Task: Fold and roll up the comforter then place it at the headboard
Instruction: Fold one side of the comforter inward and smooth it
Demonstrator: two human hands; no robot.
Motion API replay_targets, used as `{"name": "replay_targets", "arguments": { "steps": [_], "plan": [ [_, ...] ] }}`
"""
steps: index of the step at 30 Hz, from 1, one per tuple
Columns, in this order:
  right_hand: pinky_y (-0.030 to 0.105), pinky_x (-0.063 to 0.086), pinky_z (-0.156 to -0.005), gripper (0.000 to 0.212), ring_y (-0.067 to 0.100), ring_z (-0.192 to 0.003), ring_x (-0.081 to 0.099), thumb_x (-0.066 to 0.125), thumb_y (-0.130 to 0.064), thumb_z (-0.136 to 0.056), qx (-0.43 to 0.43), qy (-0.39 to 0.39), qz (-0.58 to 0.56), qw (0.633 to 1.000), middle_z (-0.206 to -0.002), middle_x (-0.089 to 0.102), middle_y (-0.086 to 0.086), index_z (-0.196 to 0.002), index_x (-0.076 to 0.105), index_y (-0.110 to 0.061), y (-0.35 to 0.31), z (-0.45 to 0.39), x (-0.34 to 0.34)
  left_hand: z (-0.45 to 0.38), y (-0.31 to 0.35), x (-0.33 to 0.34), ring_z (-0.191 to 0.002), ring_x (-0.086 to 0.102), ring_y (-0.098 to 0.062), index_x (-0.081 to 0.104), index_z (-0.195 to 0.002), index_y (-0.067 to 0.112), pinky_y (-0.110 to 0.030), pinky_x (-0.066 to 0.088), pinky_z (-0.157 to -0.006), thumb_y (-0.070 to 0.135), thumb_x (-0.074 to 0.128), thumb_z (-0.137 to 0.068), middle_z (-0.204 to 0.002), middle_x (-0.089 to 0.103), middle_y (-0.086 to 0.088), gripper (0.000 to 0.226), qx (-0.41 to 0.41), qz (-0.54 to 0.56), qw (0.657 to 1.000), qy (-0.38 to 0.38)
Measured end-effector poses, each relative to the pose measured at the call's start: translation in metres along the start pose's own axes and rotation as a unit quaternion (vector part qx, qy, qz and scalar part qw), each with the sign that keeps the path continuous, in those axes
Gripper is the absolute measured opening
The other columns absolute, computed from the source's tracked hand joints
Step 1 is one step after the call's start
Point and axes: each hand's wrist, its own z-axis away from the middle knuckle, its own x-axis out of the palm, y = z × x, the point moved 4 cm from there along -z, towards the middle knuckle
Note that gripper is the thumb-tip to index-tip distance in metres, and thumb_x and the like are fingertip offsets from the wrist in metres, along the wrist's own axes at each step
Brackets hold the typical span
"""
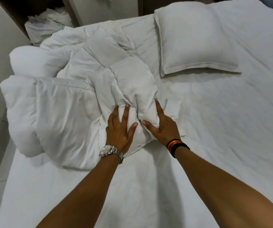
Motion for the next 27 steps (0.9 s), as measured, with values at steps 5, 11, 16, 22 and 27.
{"name": "replay_targets", "arguments": {
  "steps": [5, 11, 16, 22, 27],
  "plan": [
    [0.032, 0.054, -0.065, 0.086, 0.017, -0.064, 0.063, 0.045, -0.082, -0.087, 0.038, -0.018, 0.002, 0.999, -0.075, 0.062, -0.011, -0.160, 0.009, -0.053, -0.013, 0.023, -0.009, 0.008, 0.008, -0.007, -0.145, 0.034, -0.036, 0.023, -0.164, 0.036, -0.056, 0.041, -0.109, 0.059, 0.029, -0.103, -0.168, 0.024, -0.012, 0.065, 0.000, -0.004, 1.000, -0.001],
    [0.028, 0.057, -0.086, 0.072, 0.019, -0.096, 0.073, 0.052, -0.073, -0.088, 0.074, -0.016, -0.066, 0.995, -0.113, 0.078, -0.006, -0.153, 0.026, -0.057, -0.058, 0.088, -0.054, 0.050, 0.020, -0.042, -0.152, 0.028, -0.034, 0.015, -0.164, 0.042, -0.057, 0.041, -0.113, 0.060, 0.026, -0.104, -0.171, 0.018, -0.008, 0.064, -0.001, 0.024, 0.999, -0.022],
    [0.028, 0.048, -0.102, 0.055, 0.016, -0.126, 0.063, 0.065, -0.052, -0.098, 0.120, -0.009, -0.126, 0.985, -0.139, 0.066, -0.016, -0.150, 0.047, -0.047, -0.116, 0.175, -0.092, 0.113, 0.042, -0.080, -0.152, 0.027, -0.031, 0.012, -0.163, 0.046, -0.062, 0.040, -0.111, 0.063, 0.024, -0.102, -0.171, 0.019, -0.004, 0.065, 0.008, 0.053, 0.998, -0.035],
    [0.028, 0.050, -0.097, 0.039, 0.005, -0.114, 0.065, 0.066, -0.038, -0.100, 0.168, 0.025, -0.169, 0.971, -0.129, 0.069, -0.018, -0.139, 0.061, -0.038, -0.177, 0.281, -0.131, 0.195, 0.063, -0.118, -0.151, 0.034, -0.026, 0.025, -0.163, 0.040, -0.053, 0.033, -0.118, 0.067, 0.019, -0.102, -0.169, 0.029, -0.002, 0.067, 0.069, 0.093, 0.993, -0.015],
    [0.030, 0.055, -0.086, 0.027, 0.004, -0.098, 0.072, 0.073, -0.042, -0.095, 0.273, -0.005, -0.262, 0.926, -0.114, 0.077, -0.015, -0.121, 0.070, -0.039, -0.158, 0.372, -0.134, 0.277, 0.067, -0.109, -0.150, 0.036, -0.025, 0.026, -0.162, 0.041, -0.051, 0.034, -0.117, 0.069, 0.020, -0.102, -0.168, 0.031, -0.002, 0.066, 0.096, 0.085, 0.989, -0.069]
  ]
}}
